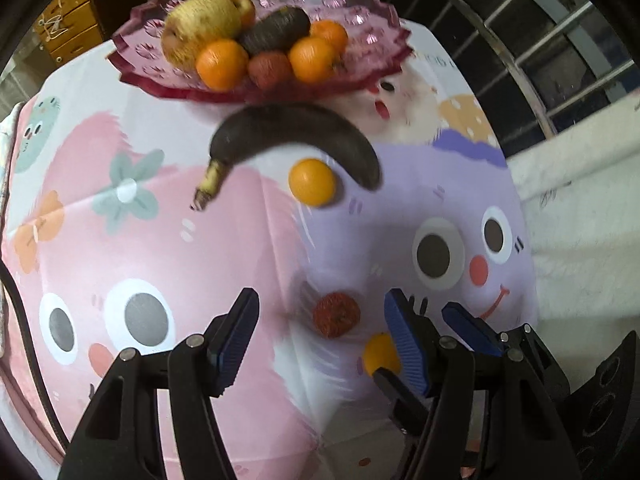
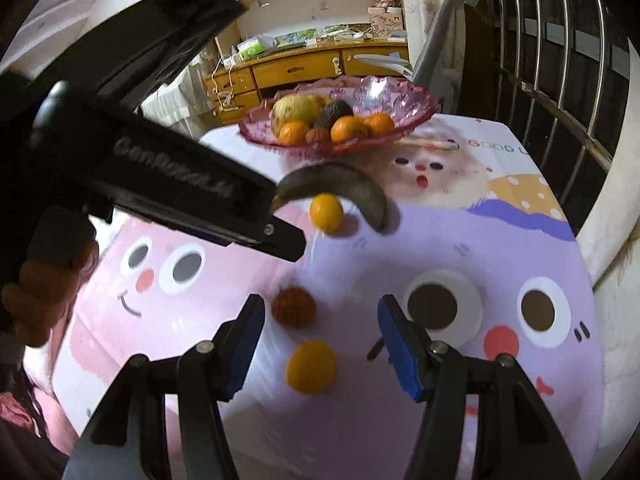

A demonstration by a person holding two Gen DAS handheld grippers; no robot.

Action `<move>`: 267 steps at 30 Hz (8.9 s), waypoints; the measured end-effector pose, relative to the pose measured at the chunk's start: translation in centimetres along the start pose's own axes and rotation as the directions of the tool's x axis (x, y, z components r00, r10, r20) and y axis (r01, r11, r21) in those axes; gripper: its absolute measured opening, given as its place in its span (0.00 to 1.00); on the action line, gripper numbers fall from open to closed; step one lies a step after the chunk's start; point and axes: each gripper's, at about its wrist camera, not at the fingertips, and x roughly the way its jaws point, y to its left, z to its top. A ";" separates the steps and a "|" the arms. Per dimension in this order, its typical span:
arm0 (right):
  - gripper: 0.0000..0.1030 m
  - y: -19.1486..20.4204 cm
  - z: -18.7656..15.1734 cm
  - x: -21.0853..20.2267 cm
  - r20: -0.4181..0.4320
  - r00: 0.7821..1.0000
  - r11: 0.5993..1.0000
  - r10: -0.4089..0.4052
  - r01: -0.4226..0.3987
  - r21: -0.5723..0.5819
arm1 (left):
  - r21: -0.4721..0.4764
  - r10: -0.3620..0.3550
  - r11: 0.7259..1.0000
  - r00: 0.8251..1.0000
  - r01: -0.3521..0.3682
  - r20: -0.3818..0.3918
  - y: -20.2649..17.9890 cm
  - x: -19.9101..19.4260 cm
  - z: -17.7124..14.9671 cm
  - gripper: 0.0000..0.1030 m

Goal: Organize fruits
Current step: 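Grasp the second lychee with the left tool while the right tool grasps a mandarin, then lower the lychee and mandarin into the pink bowl and open both tools, then move the left tool to the small orange while the right tool reaches the banana, then grasp the small orange with the left tool while the right tool grasps the banana, then carry the orange and banana into the pink bowl and open both tools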

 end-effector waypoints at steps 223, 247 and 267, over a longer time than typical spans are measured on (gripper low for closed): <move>0.29 0.5 13.5 1.2 0.136 0.990 0.972 -0.021 0.052 -0.229 | -0.223 -0.023 0.962 0.863 0.156 0.505 13.2 -11.8 3.8 0.27; 0.29 -7.6 23.3 14.0 0.075 0.987 0.989 -0.145 0.147 -0.020 | -0.179 -0.051 0.974 0.907 0.137 0.418 13.1 -5.1 13.8 0.28; 0.60 -5.9 23.0 13.9 -0.001 0.980 0.979 -0.199 0.199 0.034 | -0.129 -0.093 0.979 0.904 0.160 0.418 12.6 -6.3 12.8 0.60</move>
